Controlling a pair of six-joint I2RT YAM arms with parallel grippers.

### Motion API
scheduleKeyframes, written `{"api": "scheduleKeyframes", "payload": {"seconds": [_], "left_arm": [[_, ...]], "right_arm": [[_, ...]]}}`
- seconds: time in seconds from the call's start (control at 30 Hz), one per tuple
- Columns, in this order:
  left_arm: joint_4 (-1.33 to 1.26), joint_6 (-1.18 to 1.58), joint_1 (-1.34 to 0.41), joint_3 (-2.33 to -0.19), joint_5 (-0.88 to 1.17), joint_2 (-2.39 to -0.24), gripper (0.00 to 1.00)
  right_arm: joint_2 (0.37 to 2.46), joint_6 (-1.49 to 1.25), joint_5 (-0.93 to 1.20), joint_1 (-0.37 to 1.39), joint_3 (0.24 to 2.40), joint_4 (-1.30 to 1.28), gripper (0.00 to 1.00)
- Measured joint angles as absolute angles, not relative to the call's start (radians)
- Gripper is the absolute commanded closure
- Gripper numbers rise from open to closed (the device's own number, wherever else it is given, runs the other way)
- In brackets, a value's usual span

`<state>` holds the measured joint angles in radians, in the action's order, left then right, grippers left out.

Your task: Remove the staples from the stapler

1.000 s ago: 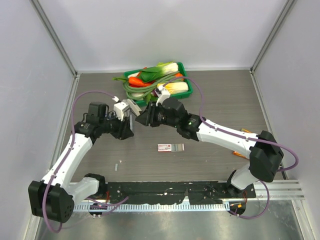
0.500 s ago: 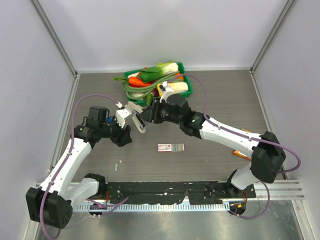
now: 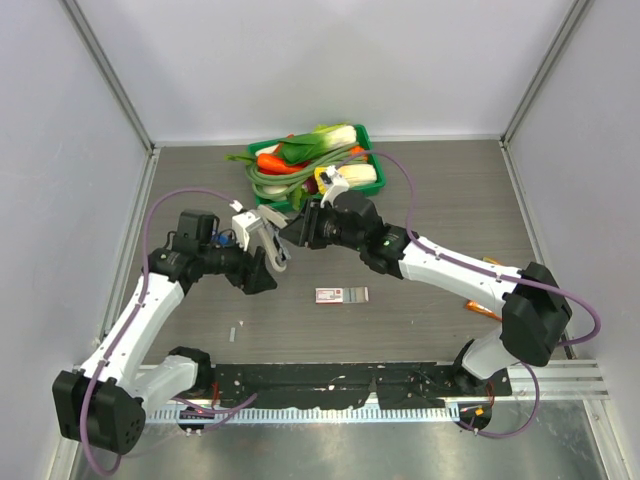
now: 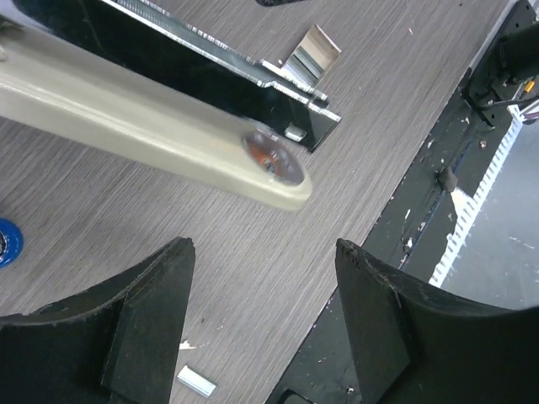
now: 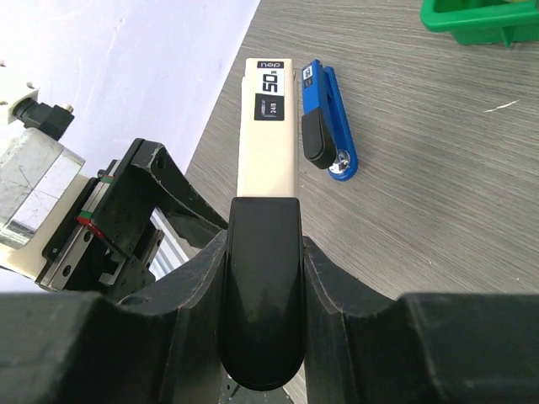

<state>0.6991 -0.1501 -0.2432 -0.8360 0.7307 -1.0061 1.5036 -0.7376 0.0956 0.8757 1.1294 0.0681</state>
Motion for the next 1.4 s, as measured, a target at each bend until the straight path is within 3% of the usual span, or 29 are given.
{"api": "scheduleKeyframes", "payload": {"seconds": [0.67, 0.77, 0.9, 1.0, 1.4], "left_arm": [[0.599, -0.025, -0.243, -0.836, 0.786, -1.048, 0.30], [0.590, -0.025, -0.243, -0.836, 0.784, -1.052, 0.37], [0.583, -0.033, -0.243, -0.836, 0.775, -1.052, 0.59], [0.588, -0.035, -0.241, -0.835, 0.752, -1.052, 0.69], [0.643, -0.145, -0.230, -0.834, 0.606, -1.048, 0.77]], "right_arm": [[1.504, -0.745, 0.091, 0.902, 1.129, 0.091, 0.99], [1.504, -0.748, 0.091, 0.907, 1.129, 0.090, 0.99], [1.504, -0.756, 0.091, 0.910, 1.129, 0.092, 0.99], [1.504, -0.756, 0.092, 0.911, 1.129, 0.097, 0.99], [1.501, -0.725, 0.099, 0.908, 1.129, 0.097, 0.99]]}}
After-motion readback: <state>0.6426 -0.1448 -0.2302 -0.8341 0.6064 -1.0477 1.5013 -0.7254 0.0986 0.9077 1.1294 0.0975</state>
